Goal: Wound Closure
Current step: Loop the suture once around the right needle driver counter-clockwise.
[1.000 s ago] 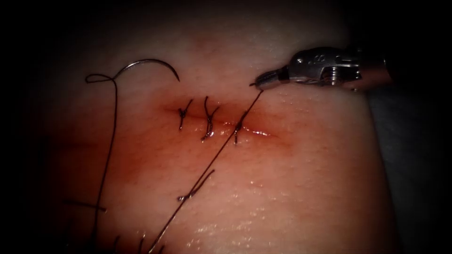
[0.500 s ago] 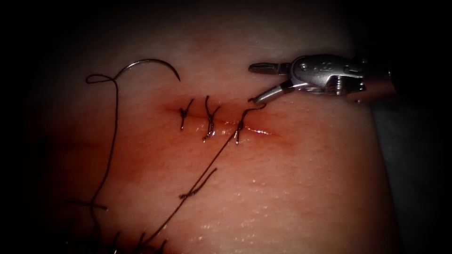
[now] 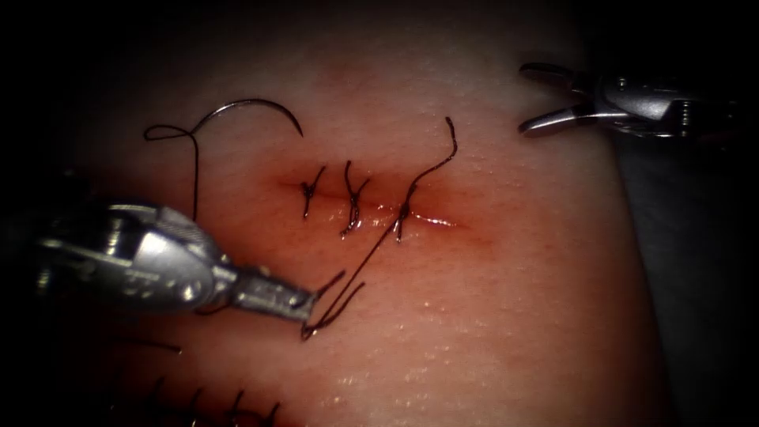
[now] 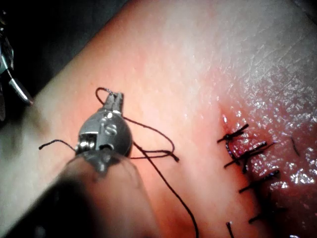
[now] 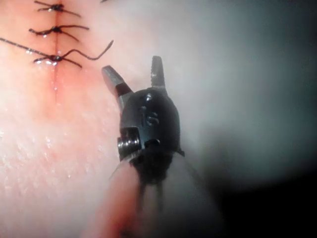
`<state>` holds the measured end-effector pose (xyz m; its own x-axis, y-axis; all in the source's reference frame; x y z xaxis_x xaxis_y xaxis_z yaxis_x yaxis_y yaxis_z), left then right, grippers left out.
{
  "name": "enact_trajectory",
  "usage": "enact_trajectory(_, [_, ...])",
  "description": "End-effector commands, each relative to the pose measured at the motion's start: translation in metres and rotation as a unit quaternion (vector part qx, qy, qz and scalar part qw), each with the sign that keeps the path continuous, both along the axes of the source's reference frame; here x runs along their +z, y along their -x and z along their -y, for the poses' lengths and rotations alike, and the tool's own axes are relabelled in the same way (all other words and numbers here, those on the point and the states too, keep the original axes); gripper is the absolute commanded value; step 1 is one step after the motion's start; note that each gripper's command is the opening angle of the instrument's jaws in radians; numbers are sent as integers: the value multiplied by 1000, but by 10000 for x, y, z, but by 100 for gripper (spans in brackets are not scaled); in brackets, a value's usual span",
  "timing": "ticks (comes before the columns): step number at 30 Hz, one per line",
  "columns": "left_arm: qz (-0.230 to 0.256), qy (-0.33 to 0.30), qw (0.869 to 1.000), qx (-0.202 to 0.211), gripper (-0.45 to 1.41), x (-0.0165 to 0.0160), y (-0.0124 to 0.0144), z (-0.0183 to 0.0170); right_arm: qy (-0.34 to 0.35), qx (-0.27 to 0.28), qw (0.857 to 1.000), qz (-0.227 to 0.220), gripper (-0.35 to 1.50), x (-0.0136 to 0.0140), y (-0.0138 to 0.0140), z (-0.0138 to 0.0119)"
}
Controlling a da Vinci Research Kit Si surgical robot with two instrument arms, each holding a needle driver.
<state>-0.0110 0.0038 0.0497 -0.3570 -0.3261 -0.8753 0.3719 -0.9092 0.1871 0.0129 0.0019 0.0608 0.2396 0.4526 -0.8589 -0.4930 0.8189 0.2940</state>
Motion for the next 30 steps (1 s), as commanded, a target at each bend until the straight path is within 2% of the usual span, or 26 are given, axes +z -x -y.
enact_trajectory(1, [3, 4, 1000, -6, -45, 7, 9, -8, 3, 4, 1000, 3, 140, -1, -6, 9])
enact_trajectory(3, [13, -2, 1000, -11, -45, 6, 17, -25, 18, 14, 1000, -12, 138, -14, -9, 23])
enact_trajectory(4, [19, -3, 1000, -11, -45, 5, 21, -35, 24, 12, 999, -28, 128, -20, -14, 32])
enact_trajectory(5, [19, -3, 1000, -11, -45, 5, 21, -35, 24, 12, 999, -28, 128, -20, -14, 32])
enact_trajectory(7, [20, -3, 1000, -5, -45, 4, 24, -41, 29, 3, 999, -44, 101, -26, -22, 42])
enact_trajectory(9, [22, -2, 1000, 0, -45, 1, 27, -46, 37, -14, 997, -72, 7, -30, -34, 55])
enact_trajectory(10, [24, -1, 1000, 1, -45, -1, 28, -49, 38, -21, 996, -79, -30, -30, -41, 60])
enact_trajectory(12, [28, 0, 1000, 4, -45, -5, 29, -55, 43, -26, 995, -86, -35, -29, -59, 69])
enact_trajectory(13, [33, -2, 999, 7, -45, -8, 29, -60, 48, -31, 994, -94, -35, -25, -77, 75])
enact_trajectory(25, [41, 1, 999, 22, -45, -11, 34, -86, 58, -48, 987, -144, -35, 8, -169, 93])
enact_trajectory(30, [38, 4, 999, 23, -45, 8, 42, -94, 64, -56, 982, -171, -35, 9, -187, 98])
